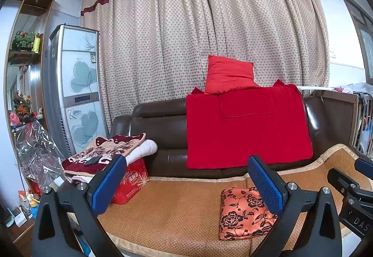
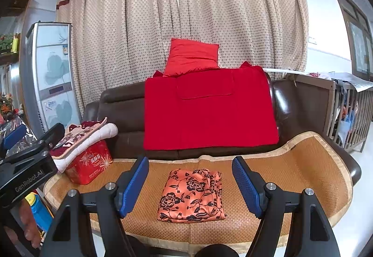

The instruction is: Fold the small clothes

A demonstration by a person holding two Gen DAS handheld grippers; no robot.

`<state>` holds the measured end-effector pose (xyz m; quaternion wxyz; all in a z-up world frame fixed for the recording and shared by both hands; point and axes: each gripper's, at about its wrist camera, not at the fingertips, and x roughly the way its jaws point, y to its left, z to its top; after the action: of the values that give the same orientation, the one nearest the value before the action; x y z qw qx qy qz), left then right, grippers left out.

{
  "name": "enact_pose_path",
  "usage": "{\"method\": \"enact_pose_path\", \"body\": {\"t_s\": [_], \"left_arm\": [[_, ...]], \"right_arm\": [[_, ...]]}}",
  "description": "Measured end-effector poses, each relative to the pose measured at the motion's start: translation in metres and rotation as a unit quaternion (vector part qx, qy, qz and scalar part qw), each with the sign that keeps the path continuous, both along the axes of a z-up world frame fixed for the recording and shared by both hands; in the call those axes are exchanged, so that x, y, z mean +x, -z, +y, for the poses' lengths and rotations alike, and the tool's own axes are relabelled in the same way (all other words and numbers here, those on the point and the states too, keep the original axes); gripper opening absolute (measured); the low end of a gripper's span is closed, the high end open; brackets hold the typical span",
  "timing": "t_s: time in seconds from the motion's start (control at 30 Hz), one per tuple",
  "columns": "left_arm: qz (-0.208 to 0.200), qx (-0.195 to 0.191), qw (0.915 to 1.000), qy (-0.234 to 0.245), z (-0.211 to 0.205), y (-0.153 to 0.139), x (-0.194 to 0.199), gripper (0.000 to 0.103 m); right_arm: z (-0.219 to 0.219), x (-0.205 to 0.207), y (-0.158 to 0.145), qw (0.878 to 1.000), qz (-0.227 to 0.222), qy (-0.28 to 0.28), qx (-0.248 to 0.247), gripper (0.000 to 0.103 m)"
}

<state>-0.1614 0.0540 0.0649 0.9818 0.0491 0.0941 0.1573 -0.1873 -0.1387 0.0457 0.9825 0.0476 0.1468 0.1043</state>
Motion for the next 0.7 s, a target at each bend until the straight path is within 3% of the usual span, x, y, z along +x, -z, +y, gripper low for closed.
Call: {"method": "enact_pose_path", "body": {"t_s": [0.7], "left_arm": [[0.016,-0.006,0.9999,0.001,0.010,0.008,0.023,0.103]], "right_arm": [[0.009,0.017,0.009,1.000,0.014,-0.001,-0.006,0.077]]}}
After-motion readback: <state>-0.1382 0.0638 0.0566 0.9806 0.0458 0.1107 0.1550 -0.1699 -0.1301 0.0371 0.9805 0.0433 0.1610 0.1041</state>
